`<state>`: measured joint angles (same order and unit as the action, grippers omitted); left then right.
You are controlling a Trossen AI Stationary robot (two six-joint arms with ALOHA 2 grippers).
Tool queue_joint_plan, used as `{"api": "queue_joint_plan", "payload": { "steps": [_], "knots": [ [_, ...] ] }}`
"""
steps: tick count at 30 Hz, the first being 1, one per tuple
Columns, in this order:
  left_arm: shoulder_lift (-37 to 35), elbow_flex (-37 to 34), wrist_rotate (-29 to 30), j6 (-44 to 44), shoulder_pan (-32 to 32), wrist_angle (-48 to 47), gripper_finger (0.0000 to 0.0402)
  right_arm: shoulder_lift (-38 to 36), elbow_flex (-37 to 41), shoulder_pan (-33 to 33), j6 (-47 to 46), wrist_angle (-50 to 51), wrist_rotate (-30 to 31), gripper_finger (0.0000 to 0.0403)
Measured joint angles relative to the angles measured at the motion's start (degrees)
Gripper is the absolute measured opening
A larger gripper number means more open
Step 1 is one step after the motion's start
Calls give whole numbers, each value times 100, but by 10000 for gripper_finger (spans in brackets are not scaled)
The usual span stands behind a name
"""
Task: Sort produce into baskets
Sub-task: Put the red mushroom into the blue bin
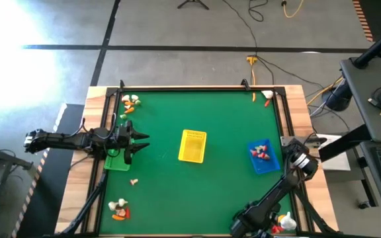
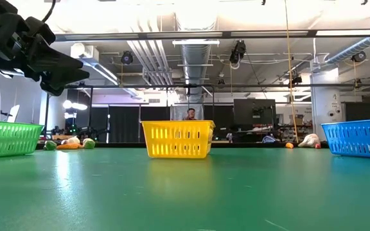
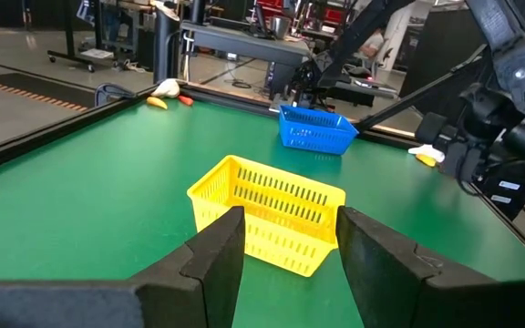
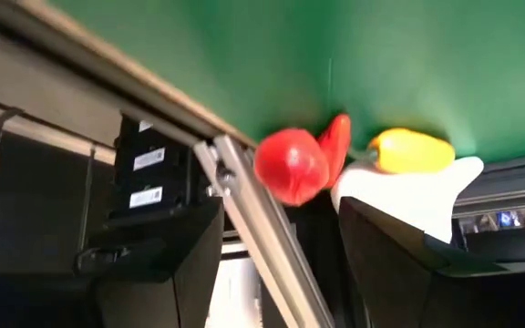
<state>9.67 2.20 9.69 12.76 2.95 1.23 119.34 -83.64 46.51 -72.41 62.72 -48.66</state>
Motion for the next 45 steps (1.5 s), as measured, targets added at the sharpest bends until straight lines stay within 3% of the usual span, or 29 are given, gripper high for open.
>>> {"api": "queue_joint_plan", "payload": {
  "steps": [21,34,41,45],
  "knots": [
    [0,0,-2,-1,0,1,158,482,11,63,-48,-22,-249,183],
    [0,0,-1,1,0,0,158,455,17,63,-136,22,-228,78],
    [0,0,0,-1,0,2,158,94,22,-68,-97,824,399,17],
    [0,0,0,-1,0,0,158,-233,22,-288,-39,1215,1117,11]
  ]
}}
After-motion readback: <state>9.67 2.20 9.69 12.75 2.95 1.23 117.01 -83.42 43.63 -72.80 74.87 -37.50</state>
